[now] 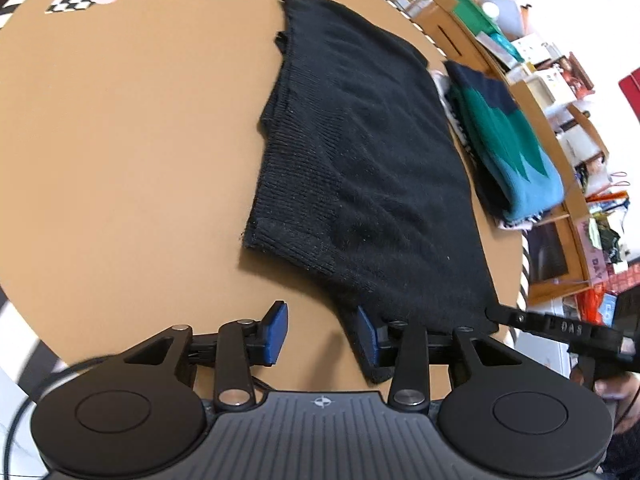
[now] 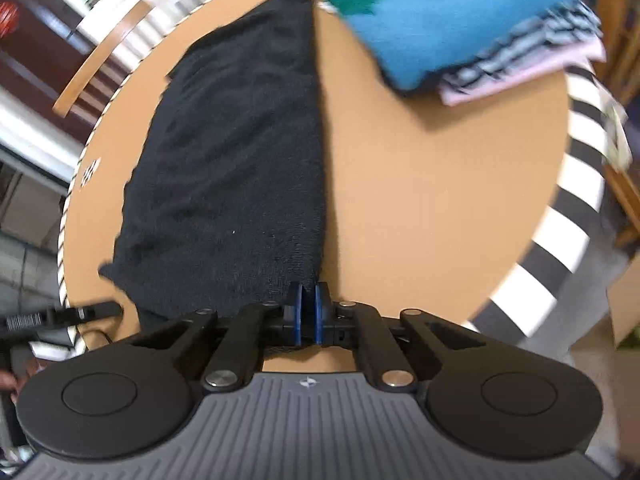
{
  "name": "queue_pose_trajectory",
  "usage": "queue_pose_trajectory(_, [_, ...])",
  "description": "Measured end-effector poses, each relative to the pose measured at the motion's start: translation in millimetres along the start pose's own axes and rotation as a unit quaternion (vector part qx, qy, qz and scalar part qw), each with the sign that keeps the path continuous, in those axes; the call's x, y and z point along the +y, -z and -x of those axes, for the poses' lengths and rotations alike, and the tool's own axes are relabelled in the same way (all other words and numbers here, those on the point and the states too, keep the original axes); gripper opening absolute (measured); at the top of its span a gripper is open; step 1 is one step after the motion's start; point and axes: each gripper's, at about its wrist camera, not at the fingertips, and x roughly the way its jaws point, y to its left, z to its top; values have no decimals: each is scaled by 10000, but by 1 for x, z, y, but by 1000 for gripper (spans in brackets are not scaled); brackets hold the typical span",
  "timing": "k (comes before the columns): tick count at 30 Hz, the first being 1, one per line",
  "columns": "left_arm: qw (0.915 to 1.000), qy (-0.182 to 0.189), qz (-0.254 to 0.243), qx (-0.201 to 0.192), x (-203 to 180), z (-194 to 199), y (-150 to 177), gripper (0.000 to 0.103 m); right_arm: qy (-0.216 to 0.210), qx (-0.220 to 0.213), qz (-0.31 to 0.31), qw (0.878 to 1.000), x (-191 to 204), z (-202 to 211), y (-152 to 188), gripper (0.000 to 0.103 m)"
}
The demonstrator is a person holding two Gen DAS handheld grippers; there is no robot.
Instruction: Fold clothes
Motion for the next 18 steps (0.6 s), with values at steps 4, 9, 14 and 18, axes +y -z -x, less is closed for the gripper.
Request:
queue_pose_trajectory(4, [9990, 324, 269, 146, -1, -7, 7, 43, 2, 61, -155, 9999, -3, -1, 1, 8])
queue_pose_trajectory(9, [9956, 592, 706, 195, 4, -14, 5, 47, -32, 108, -362, 9993, -7, -1, 2, 18])
queue_pose_trajectory(14, [9897, 841, 1146, 158, 15, -21, 1, 49, -6, 139, -286, 9995, -5, -1, 3, 22])
queue_pose_trajectory(18, [9840, 1063, 1427, 87, 18, -31, -5, 48, -72, 168, -294, 9994, -2, -4, 5, 22])
